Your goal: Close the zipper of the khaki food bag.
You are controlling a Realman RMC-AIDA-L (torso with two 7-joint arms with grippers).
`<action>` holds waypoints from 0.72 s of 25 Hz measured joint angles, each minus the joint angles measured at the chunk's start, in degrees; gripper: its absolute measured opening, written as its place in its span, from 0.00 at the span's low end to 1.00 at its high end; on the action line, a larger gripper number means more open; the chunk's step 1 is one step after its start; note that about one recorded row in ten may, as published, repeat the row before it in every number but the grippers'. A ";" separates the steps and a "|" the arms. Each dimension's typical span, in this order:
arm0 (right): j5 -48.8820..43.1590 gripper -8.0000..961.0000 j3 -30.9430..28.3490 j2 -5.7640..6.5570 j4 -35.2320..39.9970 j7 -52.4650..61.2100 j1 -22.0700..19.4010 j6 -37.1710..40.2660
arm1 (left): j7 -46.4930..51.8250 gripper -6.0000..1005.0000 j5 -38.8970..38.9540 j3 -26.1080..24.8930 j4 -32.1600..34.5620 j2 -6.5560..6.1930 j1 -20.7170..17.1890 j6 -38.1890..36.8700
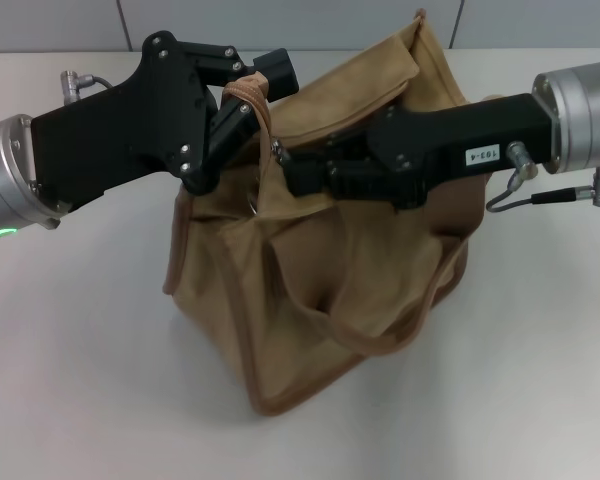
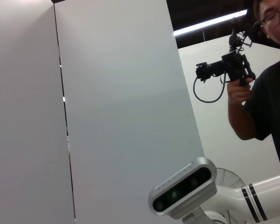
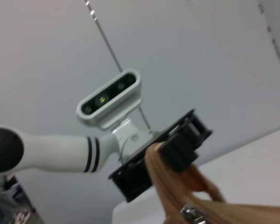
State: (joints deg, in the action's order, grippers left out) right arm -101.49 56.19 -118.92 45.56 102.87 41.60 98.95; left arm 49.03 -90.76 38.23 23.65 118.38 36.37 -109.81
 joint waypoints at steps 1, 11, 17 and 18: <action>0.01 0.28 0.55 0.00 0.41 -0.07 -0.03 -0.02 | 0.06 0.01 -0.01 0.00 0.00 0.00 0.00 0.03; 0.24 0.15 0.66 0.01 1.30 -5.17 -0.72 0.01 | 0.33 0.01 0.05 -0.15 0.00 0.00 -0.07 0.43; 0.41 0.13 0.78 0.01 1.72 -5.25 -0.42 0.06 | 0.36 0.01 0.22 -0.35 0.04 -0.05 -0.07 0.54; 0.48 0.13 0.72 0.01 1.72 -5.28 -0.38 0.07 | 0.36 0.01 0.24 -0.36 0.05 -0.05 -0.07 0.55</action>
State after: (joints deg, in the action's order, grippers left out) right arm -101.01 56.91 -118.91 47.28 97.59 41.21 99.03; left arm 49.39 -90.52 37.87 23.70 118.33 36.30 -109.26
